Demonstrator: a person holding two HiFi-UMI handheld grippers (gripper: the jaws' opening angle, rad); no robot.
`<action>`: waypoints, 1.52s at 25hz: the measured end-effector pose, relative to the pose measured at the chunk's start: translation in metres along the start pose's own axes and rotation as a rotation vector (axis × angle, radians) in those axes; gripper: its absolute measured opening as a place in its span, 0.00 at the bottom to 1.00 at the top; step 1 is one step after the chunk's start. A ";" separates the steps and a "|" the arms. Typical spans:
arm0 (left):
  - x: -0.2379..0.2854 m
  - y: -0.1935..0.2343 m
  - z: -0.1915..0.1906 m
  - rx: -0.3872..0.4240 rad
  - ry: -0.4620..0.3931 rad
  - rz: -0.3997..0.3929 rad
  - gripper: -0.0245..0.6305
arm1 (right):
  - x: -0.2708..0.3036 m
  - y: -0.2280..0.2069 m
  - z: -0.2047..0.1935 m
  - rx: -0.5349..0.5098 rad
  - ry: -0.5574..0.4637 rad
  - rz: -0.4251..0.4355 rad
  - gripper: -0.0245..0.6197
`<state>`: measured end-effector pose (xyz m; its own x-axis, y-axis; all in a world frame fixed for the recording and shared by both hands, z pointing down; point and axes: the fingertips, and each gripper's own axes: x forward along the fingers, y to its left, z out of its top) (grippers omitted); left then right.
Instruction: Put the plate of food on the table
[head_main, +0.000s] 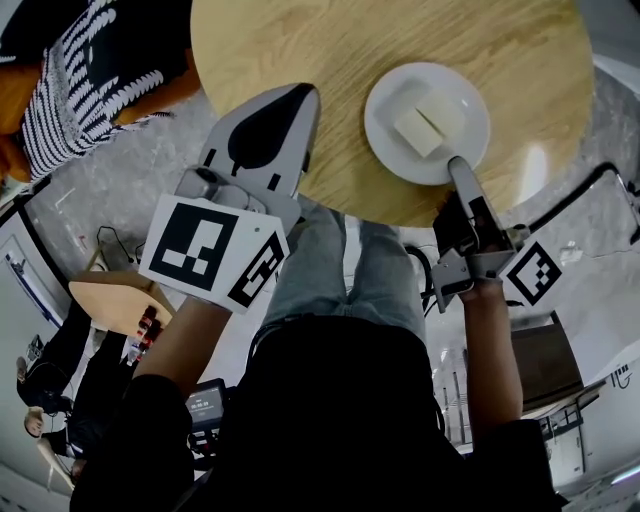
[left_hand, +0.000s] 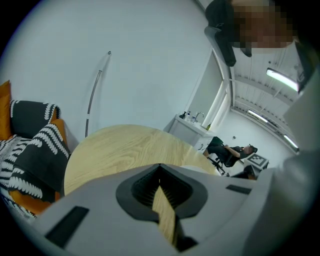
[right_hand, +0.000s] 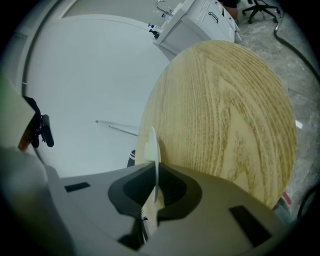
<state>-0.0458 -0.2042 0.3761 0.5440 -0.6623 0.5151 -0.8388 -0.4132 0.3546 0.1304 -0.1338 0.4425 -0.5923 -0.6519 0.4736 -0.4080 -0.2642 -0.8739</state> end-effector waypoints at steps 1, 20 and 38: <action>0.001 0.001 -0.002 -0.002 0.002 -0.001 0.04 | 0.001 -0.003 -0.001 0.001 0.001 -0.005 0.07; 0.020 0.013 -0.029 -0.023 0.033 -0.050 0.04 | 0.023 -0.013 -0.023 -0.170 0.209 -0.057 0.17; 0.015 0.005 -0.026 -0.022 0.030 -0.066 0.04 | 0.010 -0.023 -0.060 -0.822 0.615 -0.148 0.34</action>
<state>-0.0413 -0.1999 0.4060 0.5986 -0.6150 0.5133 -0.8007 -0.4410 0.4054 0.0922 -0.0917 0.4734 -0.6556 -0.1155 0.7462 -0.7171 0.4047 -0.5674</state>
